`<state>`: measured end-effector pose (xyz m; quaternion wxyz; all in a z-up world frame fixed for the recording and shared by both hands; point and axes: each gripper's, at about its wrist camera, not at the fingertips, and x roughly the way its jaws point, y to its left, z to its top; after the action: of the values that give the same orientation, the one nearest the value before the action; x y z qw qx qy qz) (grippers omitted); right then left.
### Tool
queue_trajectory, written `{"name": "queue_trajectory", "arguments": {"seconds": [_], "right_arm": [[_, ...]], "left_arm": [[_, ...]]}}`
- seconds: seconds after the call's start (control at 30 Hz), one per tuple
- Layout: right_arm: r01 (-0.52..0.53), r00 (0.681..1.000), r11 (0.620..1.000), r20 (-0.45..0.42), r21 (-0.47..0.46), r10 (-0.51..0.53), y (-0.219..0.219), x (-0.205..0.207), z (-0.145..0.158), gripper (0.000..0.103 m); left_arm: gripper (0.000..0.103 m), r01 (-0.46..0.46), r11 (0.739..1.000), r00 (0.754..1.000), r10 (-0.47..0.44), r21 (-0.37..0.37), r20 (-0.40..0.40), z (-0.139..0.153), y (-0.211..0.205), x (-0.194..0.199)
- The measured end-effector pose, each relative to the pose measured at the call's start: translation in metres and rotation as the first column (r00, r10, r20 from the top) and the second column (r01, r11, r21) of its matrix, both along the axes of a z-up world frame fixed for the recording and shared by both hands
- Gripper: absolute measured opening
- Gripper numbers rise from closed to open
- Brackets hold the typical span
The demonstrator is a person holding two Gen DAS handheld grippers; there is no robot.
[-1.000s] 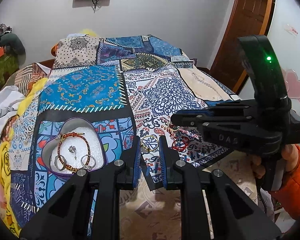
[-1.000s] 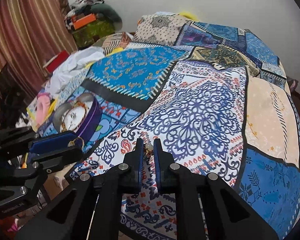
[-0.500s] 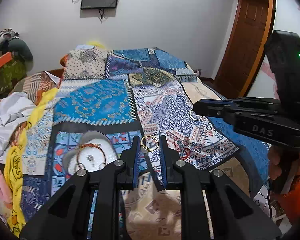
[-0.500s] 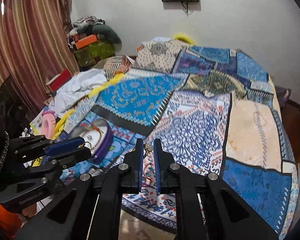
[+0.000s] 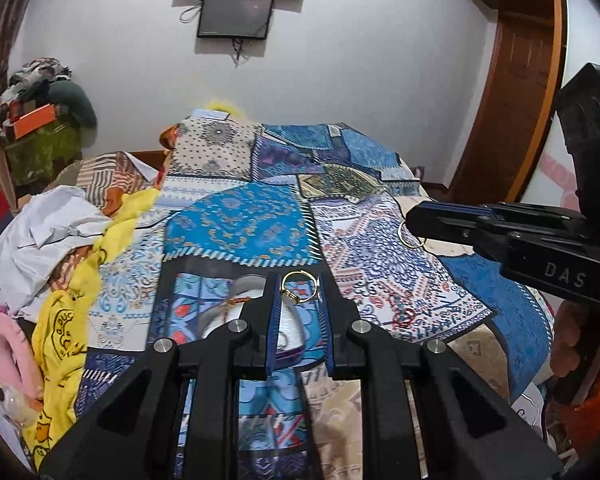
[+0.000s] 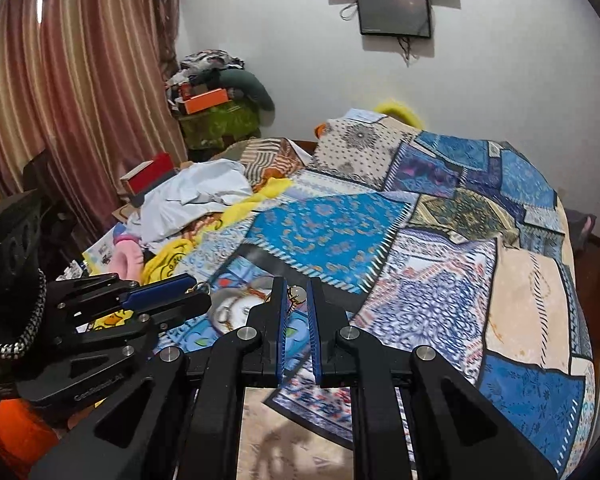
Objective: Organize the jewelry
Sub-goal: 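Carry the held jewelry with both grippers over the heart box, then open both grippers over the heart box to drop the jewelry inside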
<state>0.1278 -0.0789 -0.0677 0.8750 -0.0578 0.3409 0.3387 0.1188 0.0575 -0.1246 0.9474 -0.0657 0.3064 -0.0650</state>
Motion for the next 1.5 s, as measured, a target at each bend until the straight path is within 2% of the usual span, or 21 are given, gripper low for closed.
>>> {"name": "queue_trajectory", "arguments": {"seconds": [0.27, 0.63, 0.9, 1.17, 1.5], "right_arm": [[-0.030, 0.999, 1.000, -0.035, -0.004, 0.030, 0.028, 0.001, -0.014, 0.009], [-0.062, 0.991, 0.997, -0.121, -0.043, 0.057, 0.055, 0.013, -0.049, 0.009], [-0.080, 0.982, 0.994, -0.175, -0.080, 0.065, 0.068, 0.026, -0.073, 0.009], [-0.095, 0.973, 0.990, -0.219, -0.107, 0.070, 0.077, 0.038, -0.089, 0.009], [-0.122, 0.965, 0.984, -0.248, -0.128, 0.088, 0.083, 0.037, -0.093, 0.009]], "left_arm": [[0.017, -0.042, 0.999, 0.999, 0.042, -0.006, -0.020, -0.012, 0.028, -0.001], [0.017, -0.073, 0.997, 0.991, 0.068, -0.039, -0.118, -0.051, 0.050, 0.019], [0.017, -0.063, 0.995, 0.981, 0.048, -0.072, -0.186, -0.078, 0.052, 0.037], [0.017, -0.045, 0.997, 0.981, 0.031, -0.069, -0.192, -0.083, 0.049, 0.046], [0.017, -0.042, 0.998, 0.980, 0.033, -0.042, -0.197, -0.081, 0.048, 0.050]]}}
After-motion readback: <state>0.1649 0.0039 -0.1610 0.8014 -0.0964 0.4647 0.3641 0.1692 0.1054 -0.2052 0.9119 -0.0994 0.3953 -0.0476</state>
